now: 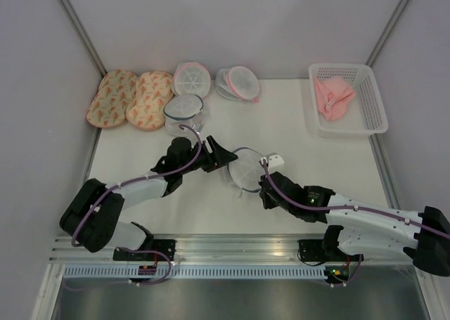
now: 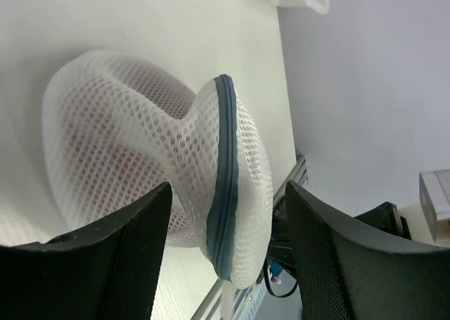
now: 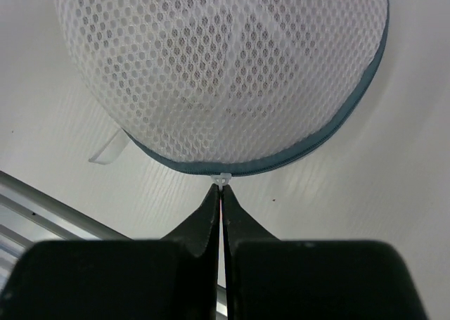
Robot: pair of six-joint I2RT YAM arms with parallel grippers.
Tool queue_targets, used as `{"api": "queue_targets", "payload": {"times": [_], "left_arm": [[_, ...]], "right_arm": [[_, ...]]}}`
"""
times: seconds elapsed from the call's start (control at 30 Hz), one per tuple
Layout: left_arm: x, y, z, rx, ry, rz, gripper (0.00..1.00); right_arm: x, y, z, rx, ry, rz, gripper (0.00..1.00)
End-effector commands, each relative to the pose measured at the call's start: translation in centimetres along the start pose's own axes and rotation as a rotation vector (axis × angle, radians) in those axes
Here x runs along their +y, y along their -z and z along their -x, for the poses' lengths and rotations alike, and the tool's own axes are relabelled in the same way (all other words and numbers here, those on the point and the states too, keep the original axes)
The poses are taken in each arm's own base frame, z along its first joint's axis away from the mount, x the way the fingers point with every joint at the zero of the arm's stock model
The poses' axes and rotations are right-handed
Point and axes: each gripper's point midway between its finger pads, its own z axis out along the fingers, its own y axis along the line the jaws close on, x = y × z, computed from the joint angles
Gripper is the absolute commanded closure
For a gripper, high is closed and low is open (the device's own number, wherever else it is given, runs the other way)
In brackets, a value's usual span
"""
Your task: Unzip the laundry bag and remove the bra
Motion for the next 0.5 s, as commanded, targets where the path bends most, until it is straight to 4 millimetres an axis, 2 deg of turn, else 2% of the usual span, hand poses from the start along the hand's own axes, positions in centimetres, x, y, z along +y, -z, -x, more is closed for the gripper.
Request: {"api": "queue_targets", "payload": {"times": [0.0,0.1,0.17,0.27,0.3,0.37,0.43,0.47], "left_arm": [[2.1,2.4,1.9,-0.135,-0.012,0.188,0.30],[3.7,5.8,1.7,-0.203,0.025,0.307,0.29],[4.0,7.8,0.9,-0.221,0.042,0.327,0.23],[4.6,9.5,-0.6,-0.209,0.081,0.346,0.23],[4.5,9.6,-1.1,-0.199,0.113,0.332,0.23],[4.1,9.7,-2.8,-0.154,0.189,0.267,0.23],[3.6,9.5,-3.7,-0.130,0.244,0.205,0.23],[4.4,9.6,-4.9,-0.107,0.280,0.199,0.23]], "right_arm": [[2.3,-0.8,0.1,0.001,-0.032,0.091,1.00],[4.0,-1.2,0.5,-0.005,-0.034,0.163,1.00],[4.9,-1.2,0.9,-0.013,-0.035,0.205,1.00],[6.5,-1.5,1.8,-0.037,-0.033,0.264,1.00],[7.1,-1.5,2.6,-0.056,-0.037,0.283,1.00],[8.2,-1.7,2.9,-0.053,-0.033,0.326,1.00],[9.1,-1.8,3.4,-0.056,-0.037,0.359,0.99],[9.4,-1.8,3.5,-0.055,-0.037,0.373,1.00]]}}
